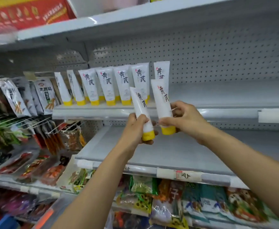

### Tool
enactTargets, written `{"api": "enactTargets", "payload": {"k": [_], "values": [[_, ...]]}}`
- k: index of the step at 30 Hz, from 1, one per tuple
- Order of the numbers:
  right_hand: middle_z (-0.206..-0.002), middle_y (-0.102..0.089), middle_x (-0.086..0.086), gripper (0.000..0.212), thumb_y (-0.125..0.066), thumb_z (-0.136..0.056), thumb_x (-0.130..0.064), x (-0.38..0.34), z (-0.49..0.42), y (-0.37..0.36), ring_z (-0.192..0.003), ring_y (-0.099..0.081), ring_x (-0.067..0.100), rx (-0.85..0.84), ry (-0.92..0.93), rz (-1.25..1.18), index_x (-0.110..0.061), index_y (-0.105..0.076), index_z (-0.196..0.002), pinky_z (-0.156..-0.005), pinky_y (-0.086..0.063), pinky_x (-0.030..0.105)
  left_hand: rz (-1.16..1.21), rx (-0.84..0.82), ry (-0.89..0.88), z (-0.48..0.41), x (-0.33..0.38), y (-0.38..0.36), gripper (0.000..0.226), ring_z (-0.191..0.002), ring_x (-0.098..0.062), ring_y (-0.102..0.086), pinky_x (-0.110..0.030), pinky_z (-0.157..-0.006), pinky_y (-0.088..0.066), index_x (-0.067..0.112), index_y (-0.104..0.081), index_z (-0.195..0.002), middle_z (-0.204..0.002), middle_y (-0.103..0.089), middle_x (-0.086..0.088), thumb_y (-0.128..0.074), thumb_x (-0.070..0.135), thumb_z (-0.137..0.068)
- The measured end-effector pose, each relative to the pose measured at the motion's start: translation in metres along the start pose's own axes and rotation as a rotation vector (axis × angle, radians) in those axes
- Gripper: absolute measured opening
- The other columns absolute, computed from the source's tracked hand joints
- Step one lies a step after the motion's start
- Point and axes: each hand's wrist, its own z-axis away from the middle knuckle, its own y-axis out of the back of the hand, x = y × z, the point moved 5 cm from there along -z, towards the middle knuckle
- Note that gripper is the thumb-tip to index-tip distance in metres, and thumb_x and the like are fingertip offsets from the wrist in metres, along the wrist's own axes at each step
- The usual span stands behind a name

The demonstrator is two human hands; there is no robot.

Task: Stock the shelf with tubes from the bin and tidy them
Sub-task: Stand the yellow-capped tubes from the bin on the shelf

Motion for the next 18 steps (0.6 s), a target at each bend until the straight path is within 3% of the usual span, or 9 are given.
{"api": "enactTargets", "payload": {"k": [3, 6, 12, 18], "values": [[-0.100, -0.070, 0.010, 0.043, -0.083, -0.071, -0.022, -0.008, -0.022, 0.034, -0.087, -0.069, 0.024, 0.144, 0.024, 0.018, -0.017, -0.061, -0.107, -0.076, -0.057, 0.041, 0.015, -0.005, -0.038, -0.018, 0.015, -0.014, 0.019, -0.074, -0.025, -0.068, -0.034, -0.055, -0.052, 0.017, -0.045, -0.114, -0.108, -0.068, -0.015, -0.040, 0.017, -0.096], [-0.102, -0.067, 0.006, 0.045, -0.083, -0.072, -0.023, -0.013, -0.049, 0.058, -0.088, -0.068, 0.021, 0.229, 0.029, 0.041, -0.017, -0.057, -0.109, -0.074, -0.056, 0.036, -0.006, 0.004, -0.071, -0.033, 0.024, -0.023, 0.014, -0.074, -0.023, -0.068, -0.034, -0.056, -0.051, 0.021, -0.046, -0.105, -0.102, -0.064, -0.012, -0.038, 0.015, -0.096], [-0.108, -0.061, 0.007, 0.052, -0.083, -0.070, -0.016, -0.001, -0.103, 0.077, -0.098, -0.062, 0.025, 0.331, -0.021, 0.177, -0.012, -0.050, -0.110, -0.087, -0.054, 0.044, -0.032, 0.041, -0.113, -0.055, 0.024, -0.032, 0.017, -0.074, -0.022, -0.061, -0.032, -0.052, -0.048, 0.013, -0.043, -0.112, -0.092, -0.057, -0.011, -0.039, 0.015, -0.095], [-0.102, -0.055, 0.001, 0.055, -0.080, -0.074, -0.015, 0.016, -0.129, 0.077, -0.087, -0.054, 0.020, 0.380, -0.065, 0.303, -0.007, -0.048, -0.117, -0.071, -0.041, 0.029, -0.037, 0.033, -0.126, -0.066, 0.023, -0.031, 0.021, -0.082, -0.024, -0.064, -0.037, -0.058, -0.054, 0.015, -0.043, -0.117, -0.100, -0.061, -0.013, -0.043, 0.018, -0.096]]}}
